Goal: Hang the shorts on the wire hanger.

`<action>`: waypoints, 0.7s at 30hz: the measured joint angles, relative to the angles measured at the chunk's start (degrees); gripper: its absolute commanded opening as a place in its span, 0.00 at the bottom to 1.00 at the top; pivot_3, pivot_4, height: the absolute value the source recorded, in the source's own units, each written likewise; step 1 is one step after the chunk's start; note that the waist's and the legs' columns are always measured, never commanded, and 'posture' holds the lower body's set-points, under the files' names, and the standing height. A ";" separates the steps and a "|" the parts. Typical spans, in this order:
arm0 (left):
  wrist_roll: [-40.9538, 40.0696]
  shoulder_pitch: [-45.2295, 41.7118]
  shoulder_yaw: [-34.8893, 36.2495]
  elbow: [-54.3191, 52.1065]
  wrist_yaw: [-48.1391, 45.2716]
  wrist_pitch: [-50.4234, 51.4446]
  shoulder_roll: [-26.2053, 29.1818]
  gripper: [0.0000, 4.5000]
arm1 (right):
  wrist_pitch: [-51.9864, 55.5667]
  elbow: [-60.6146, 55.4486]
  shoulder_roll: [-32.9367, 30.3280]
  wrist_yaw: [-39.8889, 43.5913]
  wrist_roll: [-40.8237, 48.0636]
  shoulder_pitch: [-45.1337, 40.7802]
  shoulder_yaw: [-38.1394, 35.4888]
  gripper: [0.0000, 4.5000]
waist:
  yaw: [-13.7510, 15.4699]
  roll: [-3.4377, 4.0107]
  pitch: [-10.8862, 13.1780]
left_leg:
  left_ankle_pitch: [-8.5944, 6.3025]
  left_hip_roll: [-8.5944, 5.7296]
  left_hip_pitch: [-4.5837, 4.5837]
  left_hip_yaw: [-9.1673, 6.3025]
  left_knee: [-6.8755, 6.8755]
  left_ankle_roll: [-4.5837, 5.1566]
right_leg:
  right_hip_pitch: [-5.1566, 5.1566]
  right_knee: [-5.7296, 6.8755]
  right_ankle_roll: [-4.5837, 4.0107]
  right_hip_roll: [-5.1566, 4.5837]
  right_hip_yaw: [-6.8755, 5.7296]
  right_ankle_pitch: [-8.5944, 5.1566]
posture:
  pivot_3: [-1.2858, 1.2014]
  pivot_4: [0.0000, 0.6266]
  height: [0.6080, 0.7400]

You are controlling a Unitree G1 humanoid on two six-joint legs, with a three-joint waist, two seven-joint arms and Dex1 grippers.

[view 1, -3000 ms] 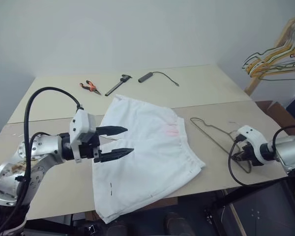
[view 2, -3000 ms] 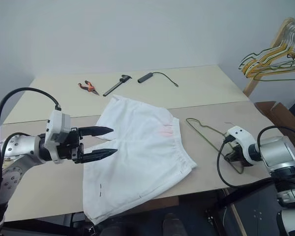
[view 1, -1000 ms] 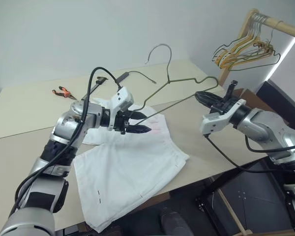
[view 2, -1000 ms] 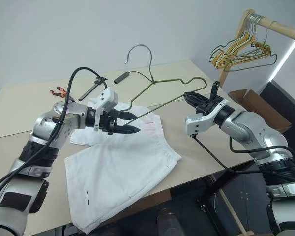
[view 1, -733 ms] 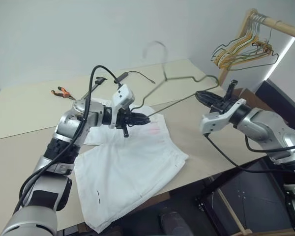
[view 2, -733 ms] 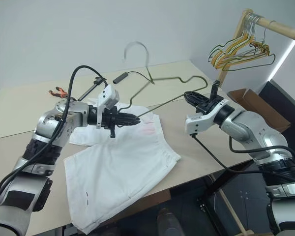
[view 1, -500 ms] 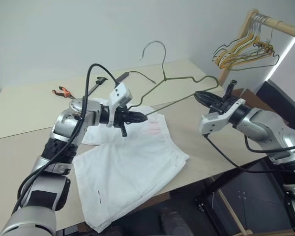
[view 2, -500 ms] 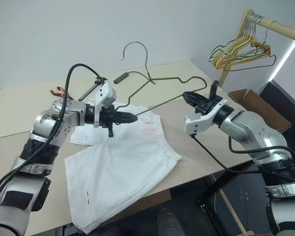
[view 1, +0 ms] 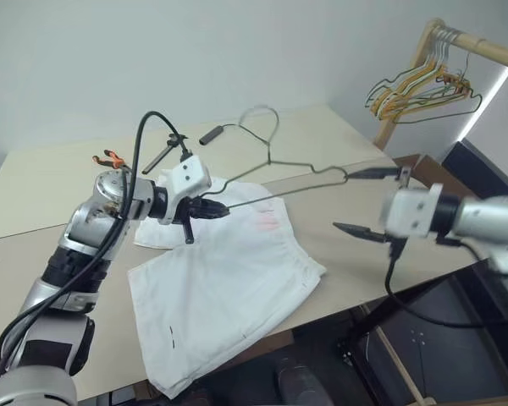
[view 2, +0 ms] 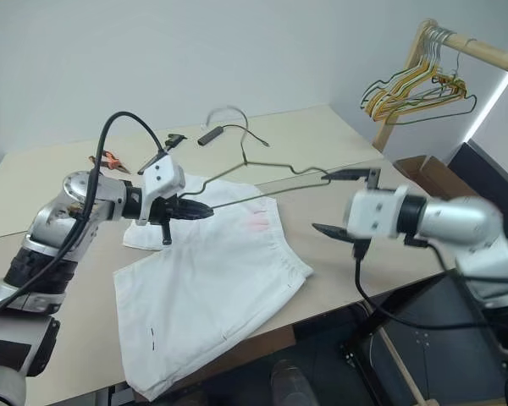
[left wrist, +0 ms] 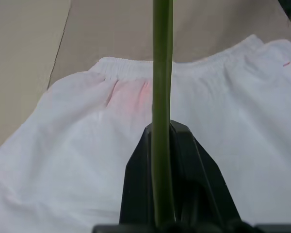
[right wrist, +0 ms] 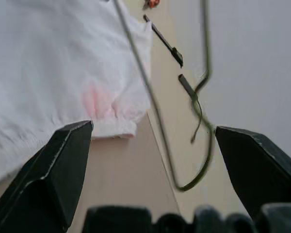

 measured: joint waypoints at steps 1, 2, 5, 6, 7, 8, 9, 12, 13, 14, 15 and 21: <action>0.87 0.37 -0.39 -0.27 -0.57 -1.34 0.53 0.00 | 4.88 0.32 -0.26 1.84 2.02 -3.26 -0.07 0.99 | 0.01 0.01 -0.01 | 0.00 0.01 0.03 0.00 0.00 0.00 | 0.00 0.00 0.00 0.00 -0.01 0.00 | 0.45 0.00 1.00; 1.55 0.56 -0.68 -0.47 -1.27 -2.68 1.06 0.00 | 9.51 1.40 -0.37 4.03 2.96 -6.60 0.15 0.99 | 0.08 0.01 -0.01 | 0.00 0.01 0.02 0.00 0.00 0.00 | -0.03 0.00 0.00 0.01 -0.01 0.00 | 0.45 0.00 1.00; 2.17 0.66 -0.84 -1.07 -2.66 -4.50 1.44 0.00 | 16.58 4.85 0.25 8.62 3.32 -10.85 2.05 0.99 | 0.95 0.02 -0.03 | -0.01 0.01 -0.06 0.02 -0.01 0.02 | -0.12 -0.04 -0.01 0.02 -0.02 0.00 | 0.45 0.00 1.00; 2.36 0.67 -0.90 -1.28 -3.09 -4.65 1.47 0.00 | 18.66 5.60 0.80 10.52 2.88 -11.82 3.74 0.99 | 1.34 0.03 -0.03 | -0.01 0.01 -0.19 0.02 -0.01 0.03 | -0.23 -0.03 -0.01 0.02 -0.03 0.00 | 0.45 0.00 1.00; 2.51 0.68 -0.90 -1.36 -3.38 -4.68 1.49 0.00 | 20.14 5.73 0.94 11.73 2.14 -12.54 5.28 0.99 | 1.51 0.04 -0.03 | -0.01 0.00 -0.26 0.03 0.00 0.03 | -0.32 0.00 -0.01 0.01 -0.02 0.00 | 0.45 0.00 1.00; 2.71 0.69 -0.90 -1.42 -3.72 -4.71 1.53 0.00 | 21.98 6.05 1.31 12.89 1.25 -13.71 7.12 0.99 | 1.73 0.05 -0.04 | -0.01 -0.01 -0.33 0.04 0.00 0.03 | -0.43 0.02 0.00 0.01 -0.01 0.00 | 0.45 0.00 1.00; 2.83 0.73 -0.89 -1.57 -4.01 -4.75 1.60 0.00 | 24.12 6.61 1.82 14.43 0.51 -15.49 8.81 0.99 | 1.99 0.05 -0.04 | -0.01 -0.03 -0.38 0.06 0.02 0.03 | -0.50 0.03 -0.01 0.01 0.00 0.00 | 0.45 0.00 1.00; 2.85 0.81 -0.80 -2.56 -4.49 -4.73 1.60 0.00 | 30.94 7.85 2.64 18.41 -1.63 -21.59 13.03 0.99 | 2.70 0.11 -0.08 | -0.01 -0.02 -0.60 0.09 0.05 0.03 | -0.80 0.10 -0.02 0.01 0.02 0.01 | 0.46 0.00 1.00; 2.84 1.00 -0.63 -2.94 -4.56 -4.57 1.65 0.00 | 32.19 8.66 3.00 19.77 -3.24 -23.89 14.66 0.99 | 2.83 0.17 -0.12 | -0.01 -0.02 -0.77 0.09 0.12 0.03 | -0.98 0.17 -0.03 0.01 0.01 0.01 | 0.46 0.00 1.00; 2.80 1.11 -0.52 -3.54 -4.56 -4.48 1.62 0.00 | 32.55 9.61 3.46 20.85 -4.86 -25.39 16.08 0.99 | 2.91 0.20 -0.15 | -0.01 -0.02 -0.95 0.08 0.21 0.03 | -1.12 0.19 -0.04 0.03 -0.02 0.02 | 0.46 0.00 1.00; 2.70 1.54 -0.27 -4.40 -4.59 -4.37 1.66 0.00 | 32.97 10.97 4.24 21.98 -7.07 -26.99 18.07 0.99 | 3.04 0.22 -0.16 | -0.01 -0.02 -1.08 0.07 0.32 0.03 | -1.19 0.22 -0.05 0.04 -0.05 0.03 | 0.47 0.00 1.00; 1.26 2.85 0.68 -6.83 -4.83 -3.10 2.27 0.00 | 33.53 15.78 8.15 28.15 -12.48 -28.13 23.58 0.99 | 4.28 0.22 -0.17 | -0.02 -0.06 -1.17 0.06 0.39 0.05 | -1.24 0.26 -0.05 0.05 -0.07 0.03 | 0.48 0.00 1.00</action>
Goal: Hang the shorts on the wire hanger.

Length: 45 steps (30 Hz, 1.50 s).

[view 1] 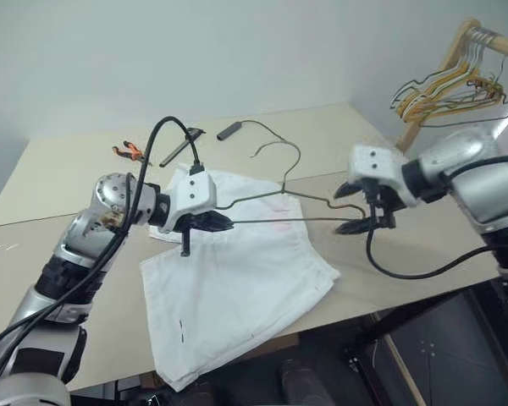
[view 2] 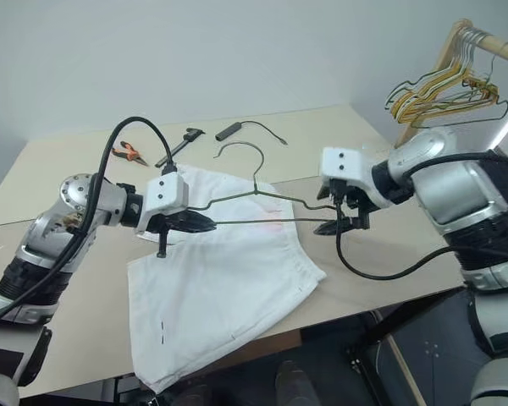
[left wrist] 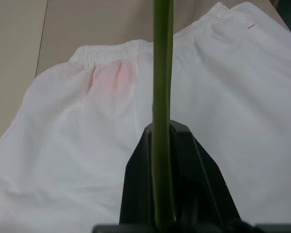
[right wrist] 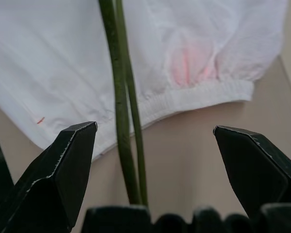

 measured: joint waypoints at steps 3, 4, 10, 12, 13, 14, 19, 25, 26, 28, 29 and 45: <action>-0.28 0.11 0.25 -0.91 0.10 1.12 0.36 0.00 | -0.05 0.91 1.78 0.91 -2.72 -0.92 1.22 0.95 | 0.45 0.01 -0.01 | 0.00 -0.01 0.00 0.00 0.05 0.00 | 0.01 0.03 0.00 0.00 -0.01 0.00 | 0.48 0.00 1.00; -0.33 0.12 0.25 -1.19 0.13 1.22 0.40 0.00 | -0.04 1.17 2.35 1.09 -3.44 -1.10 1.22 0.91 | 0.62 0.01 -0.01 | 0.00 -0.03 0.00 0.00 0.05 0.00 | 0.02 0.02 0.00 0.01 -0.02 0.00 | 0.48 0.00 1.00; -0.41 1.22 0.34 -2.96 0.19 2.26 1.25 0.00 | 0.64 2.31 5.15 1.37 -5.90 -2.11 1.24 0.48 | 1.38 0.02 -0.01 | 0.00 -0.05 0.00 0.00 0.06 0.00 | 0.01 0.03 -0.01 0.03 -0.03 0.01 | 0.48 0.00 1.00; -0.42 1.69 0.33 -3.15 0.40 2.73 1.31 0.00 | 0.85 2.29 5.52 1.65 -6.17 -2.11 1.24 0.33 | 1.54 0.02 -0.01 | 0.00 -0.05 -0.01 0.00 0.07 0.00 | 0.01 0.03 -0.01 0.03 -0.04 0.01 | 0.48 0.00 1.00; -0.42 1.90 0.37 -3.71 0.69 3.33 1.51 0.00 | 0.93 2.21 5.96 1.73 -6.47 -2.11 1.24 0.24 | 1.60 0.02 -0.01 | 0.00 -0.05 -0.01 0.00 0.08 0.00 | 0.02 0.03 -0.01 0.03 -0.04 0.01 | 0.48 0.00 1.00; -0.41 2.05 0.43 -4.30 0.87 3.59 1.64 0.00 | 0.96 2.16 6.19 1.88 -6.56 -2.10 1.25 0.17 | 1.65 0.02 -0.01 | 0.00 -0.05 -0.01 -0.01 0.08 0.00 | 0.01 0.04 -0.01 0.04 -0.04 0.01 | 0.49 0.00 1.00; -0.79 4.97 2.41 -8.70 2.99 6.76 2.66 0.00 | 0.46 1.96 7.05 3.36 -6.94 -2.08 1.32 0.01 | 1.89 0.02 -0.02 | 0.00 -0.04 0.00 -0.01 0.08 0.00 | 0.01 0.40 -0.02 0.06 -0.03 0.01 | 0.50 0.00 1.00; -5.20 10.66 6.08 -15.97 3.17 9.80 4.47 0.38 | -1.35 3.03 7.96 3.78 -6.64 -1.11 1.02 0.00 | 3.22 0.02 -0.02 | 0.00 -0.02 0.02 -0.01 0.09 0.00 | 0.01 0.44 -0.02 0.07 -0.04 0.01 | 0.50 0.00 1.00; -6.01 11.16 6.61 -16.70 2.92 9.71 4.81 0.45 | -1.40 3.04 7.92 3.91 -6.22 -0.57 0.75 0.00 | 3.38 0.02 -0.02 | 0.00 -0.03 0.02 0.00 0.09 0.00 | 0.01 0.43 -0.02 0.08 -0.04 0.01 | 0.49 0.00 1.00; -7.68 12.14 8.27 -17.10 2.23 9.52 5.38 0.60 | -1.28 2.92 7.72 4.01 -5.13 0.98 -0.15 0.00 | 3.96 0.01 -0.02 | 0.00 -0.04 0.01 0.01 0.11 -0.01 | 0.02 0.42 -0.03 0.07 -0.07 0.01 | 0.49 0.00 1.00; -8.31 12.43 8.77 -17.08 2.10 9.43 5.65 0.68 | -1.08 2.85 7.01 4.06 -4.57 2.01 -0.88 0.00 | 4.29 0.01 -0.02 | 0.00 -0.05 0.00 0.01 0.12 -0.01 | 0.02 0.41 -0.02 0.06 -0.07 0.01 | 0.48 0.00 1.00; -17.81 27.72 26.46 -12.70 0.15 -2.85 5.77 1.00 | 26.53 -2.57 -7.20 -1.89 8.79 17.47 -21.37 0.00 | 4.85 0.04 -0.04 | -0.01 0.06 0.14 0.14 0.07 0.01 | 0.12 0.00 -0.11 0.12 -0.06 0.03 | 0.49 0.04 1.00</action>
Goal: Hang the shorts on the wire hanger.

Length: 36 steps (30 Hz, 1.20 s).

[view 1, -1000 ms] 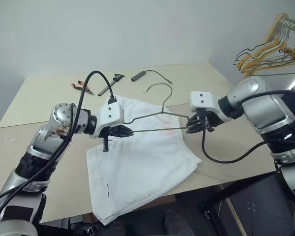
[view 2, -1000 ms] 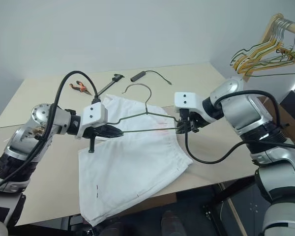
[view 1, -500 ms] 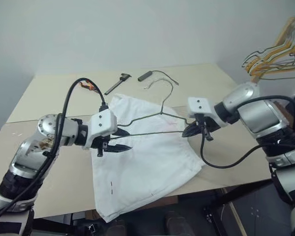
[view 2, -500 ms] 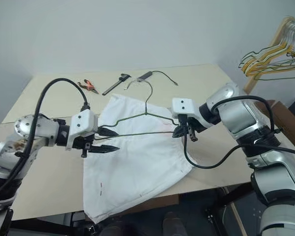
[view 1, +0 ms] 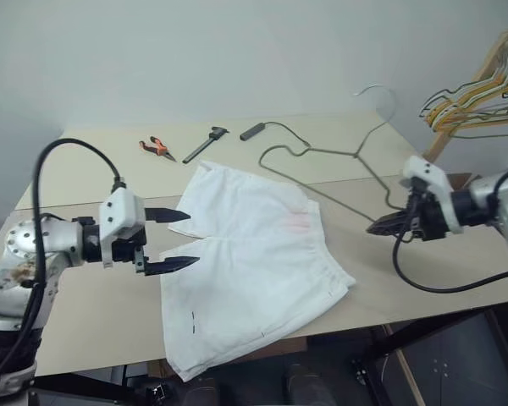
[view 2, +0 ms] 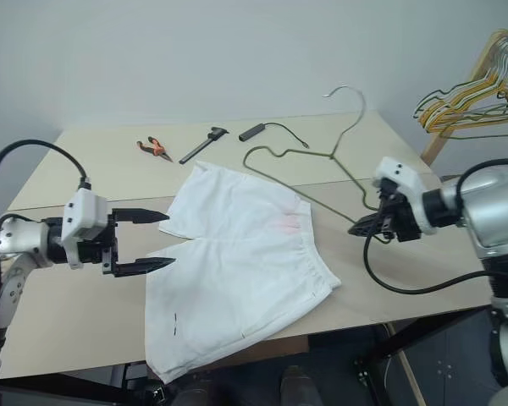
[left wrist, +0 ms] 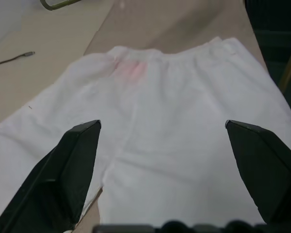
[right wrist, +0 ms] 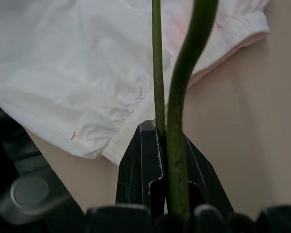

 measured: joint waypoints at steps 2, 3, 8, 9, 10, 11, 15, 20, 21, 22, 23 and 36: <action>-2.34 2.42 1.58 -1.99 -0.16 0.22 0.00 1.00 | 6.39 -1.29 -1.96 -1.13 3.10 4.87 -2.93 0.00 | 0.17 -0.01 0.00 | -0.04 0.01 0.00 0.00 -0.02 0.06 | 0.04 -0.08 0.00 -0.01 0.00 0.00 | 0.50 0.05 1.00; -3.16 3.38 2.17 -2.87 -0.12 0.36 0.00 1.00 | 9.43 -1.32 -2.51 -1.76 4.15 6.89 -3.77 0.00 | 0.28 -0.01 0.00 | -0.04 0.00 -0.01 0.02 -0.02 0.07 | 0.03 -0.10 0.01 -0.01 0.01 0.00 | 0.50 0.05 1.00; -7.65 5.63 4.47 -6.64 1.02 2.05 0.00 1.00 | 20.15 -2.02 -4.21 -3.78 10.44 18.24 -8.00 0.00 | 1.40 0.00 0.00 | -0.04 0.03 0.13 0.08 -0.05 0.07 | 0.10 -0.09 0.00 0.04 0.06 0.00 | 0.50 0.08 1.00; -8.49 5.81 4.88 -7.14 1.19 2.58 0.01 1.00 | 20.80 -1.84 -4.20 -4.20 10.88 19.84 -8.00 0.00 | 1.52 0.00 0.00 | -0.04 0.02 0.21 0.12 -0.05 0.07 | 0.17 -0.09 0.00 0.05 0.06 0.00 | 0.50 0.08 1.00; -9.32 5.91 4.99 -7.56 1.32 2.91 0.05 1.00 | 21.11 -1.03 -4.13 -4.70 11.35 20.53 -7.72 0.00 | 1.55 0.01 0.00 | -0.04 0.01 0.26 0.22 -0.04 0.07 | 0.19 -0.09 0.01 0.04 0.13 0.01 | 0.50 0.08 1.00; -9.73 5.96 5.02 -7.78 1.38 3.01 0.09 1.00 | 21.13 -0.19 -4.05 -5.22 11.72 20.82 -7.37 0.00 | 1.55 0.01 0.00 | -0.04 0.01 0.33 0.28 -0.04 0.07 | 0.24 -0.10 0.01 0.04 0.17 0.01 | 0.50 0.09 1.00; -9.92 6.19 5.01 -8.42 2.08 3.81 0.37 1.00 | 19.38 2.25 -4.05 -5.96 11.90 21.75 -5.51 0.00 | 1.54 -0.01 0.03 | -0.05 0.04 0.81 0.59 -0.14 0.09 | 0.78 -0.26 0.03 0.08 0.14 -0.04 | 0.51 0.10 1.00; -11.25 7.77 5.67 -10.24 2.87 4.19 1.44 1.00 | 18.30 5.67 -4.00 -6.08 13.01 21.62 -5.15 0.00 | 1.88 -0.04 0.05 | -0.08 0.05 0.82 0.62 -0.15 0.13 | 0.84 -0.31 0.05 0.07 0.13 -0.05 | 0.52 0.10 1.00; -11.63 8.12 5.94 -10.48 3.13 4.30 1.66 1.00 | 18.11 6.53 -4.00 -6.17 13.01 21.62 -5.16 0.00 | 2.06 -0.05 0.06 | -0.08 0.05 0.82 0.62 -0.15 0.13 | 0.84 -0.32 0.05 0.07 0.12 -0.05 | 0.52 0.10 1.00; -11.84 8.31 6.29 -10.80 3.31 4.45 1.75 1.00 | 17.73 7.29 -4.01 -6.21 12.99 21.68 -5.18 0.00 | 2.26 -0.05 0.06 | -0.08 0.06 0.82 0.62 -0.15 0.13 | 0.84 -0.32 0.04 0.07 0.12 -0.05 | 0.52 0.10 1.00; -11.98 8.52 6.60 -11.32 3.61 4.81 1.99 1.00 | 17.24 8.16 -4.02 -6.27 13.00 21.72 -5.21 0.00 | 2.52 -0.04 0.06 | -0.09 0.06 0.82 0.63 -0.15 0.14 | 0.84 -0.33 0.05 0.07 0.12 -0.05 | 0.52 0.10 1.00; -13.36 9.34 7.37 -12.19 4.40 5.44 2.72 1.00 | 14.58 7.98 -5.05 -3.83 14.62 21.75 -3.90 0.00 | 3.54 -0.02 0.08 | -0.10 0.07 0.81 0.66 -0.18 0.16 | 0.85 -0.40 0.05 0.07 0.09 -0.06 | 0.53 0.10 1.00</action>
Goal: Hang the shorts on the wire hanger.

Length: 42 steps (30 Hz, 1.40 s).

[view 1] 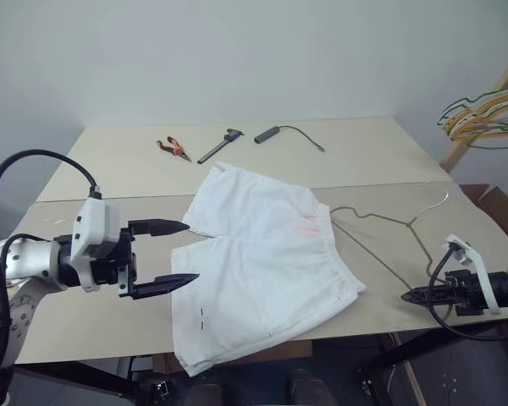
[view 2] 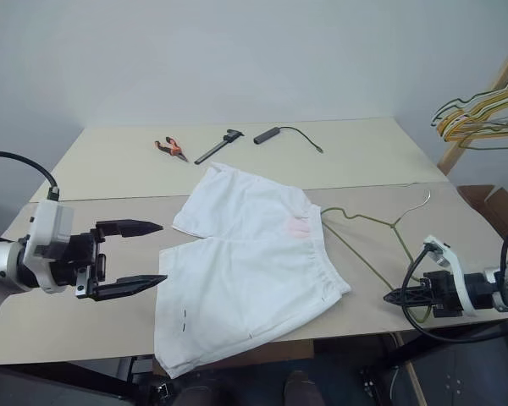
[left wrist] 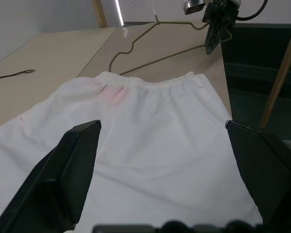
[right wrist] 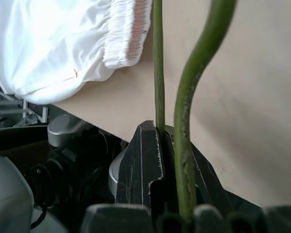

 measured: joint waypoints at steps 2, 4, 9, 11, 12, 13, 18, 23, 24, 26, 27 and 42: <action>-0.01 0.00 0.00 0.00 0.00 -0.01 0.02 1.00 | -0.54 -0.44 -0.23 0.90 0.04 -0.03 0.85 0.00 | 0.00 -0.01 0.01 | 0.00 0.00 0.00 0.00 0.00 0.00 | 0.00 0.00 0.00 0.00 0.00 0.00 | 0.53 0.10 1.00; -0.03 0.15 0.05 -0.03 0.07 0.00 0.12 1.00 | -1.23 -0.67 -0.23 1.49 0.08 -0.12 1.97 0.00 | 0.16 -0.02 0.02 | 0.00 0.00 0.00 0.00 0.00 0.00 | 0.00 0.00 0.00 0.00 0.00 0.00 | 0.54 0.11 1.00; -0.65 1.95 1.86 -0.94 0.55 0.74 1.11 1.00 | -1.95 0.40 0.79 1.87 -0.42 -2.63 4.93 0.00 | 0.73 -0.09 0.24 | 0.00 0.02 0.02 -0.01 -0.01 0.00 | 0.00 -0.01 -0.02 0.01 -0.01 -0.01 | 0.55 0.10 1.00; -0.72 2.63 2.15 -1.37 0.89 0.78 1.13 1.00 | -2.04 2.02 2.84 0.55 -1.35 -4.95 6.56 0.00 | 1.00 -0.14 0.27 | 0.00 0.02 0.00 -0.01 -0.01 0.00 | 0.00 -0.02 -0.02 0.01 -0.02 -0.01 | 0.55 0.09 1.00; -0.73 2.64 2.21 -1.55 1.04 0.78 1.13 1.00 | -2.07 2.44 3.41 0.38 -1.77 -5.40 6.97 0.00 | 1.18 -0.14 0.29 | 0.00 0.02 -0.01 -0.01 -0.01 0.00 | -0.01 -0.03 -0.02 0.00 -0.03 -0.01 | 0.55 0.09 1.00; -0.73 2.64 2.28 -1.72 1.19 0.78 1.13 1.00 | -2.28 2.86 3.47 0.41 -1.95 -5.93 7.94 0.00 | 1.30 -0.11 0.31 | 0.00 0.00 -0.02 -0.01 -0.01 0.00 | -0.02 -0.03 -0.01 -0.02 -0.03 -0.01 | 0.55 0.09 1.00; -0.70 2.31 2.29 -1.74 1.95 0.69 1.11 1.00 | -3.48 4.85 3.58 0.97 -3.09 -8.73 10.00 0.00 | 1.96 -0.09 0.33 | 0.00 0.00 -0.05 0.01 -0.02 0.00 | -0.04 -0.06 -0.01 -0.02 -0.07 -0.01 | 0.54 0.08 1.00; -0.55 1.82 1.23 -1.74 2.53 0.18 0.71 1.00 | -4.38 7.16 4.30 1.87 -5.24 -11.82 12.86 0.00 | 1.94 -0.09 0.33 | 0.00 0.02 -0.04 0.03 -0.05 0.00 | -0.04 -0.06 -0.05 0.01 -0.08 -0.03 | 0.54 0.08 1.00; -0.53 1.83 1.23 -1.74 2.54 0.09 0.68 1.00 | -4.48 6.95 4.29 2.53 -5.36 -11.82 13.67 0.00 | 1.93 -0.09 0.33 | 0.00 0.02 -0.06 0.02 -0.06 0.00 | -0.05 -0.06 -0.05 0.00 -0.08 -0.03 | 0.54 0.08 1.00; -0.52 1.91 1.24 -1.73 2.48 -0.10 0.69 1.00 | -5.13 6.89 4.30 3.46 -6.30 -11.95 15.51 0.00 | 1.95 -0.09 0.34 | 0.00 0.01 -0.07 0.03 -0.06 0.00 | -0.07 -0.06 -0.04 -0.01 -0.08 -0.03 | 0.54 0.08 1.00; -0.46 2.01 1.24 -1.68 2.40 -0.21 0.71 1.00 | -5.31 7.67 4.61 3.44 -6.79 -12.66 16.01 0.00 | 1.96 -0.09 0.34 | 0.00 0.01 -0.08 0.04 -0.06 0.00 | -0.08 -0.06 -0.04 -0.02 -0.08 -0.03 | 0.55 0.08 1.00; -0.02 2.82 1.55 -1.83 2.48 -0.33 0.88 1.00 | -9.80 19.07 10.40 8.23 -11.18 -21.52 19.18 0.00 | 2.49 -0.08 0.35 | 0.00 0.01 -0.09 0.05 -0.16 0.00 | -0.11 -0.09 -0.06 0.00 -0.11 -0.02 | 0.56 0.06 1.00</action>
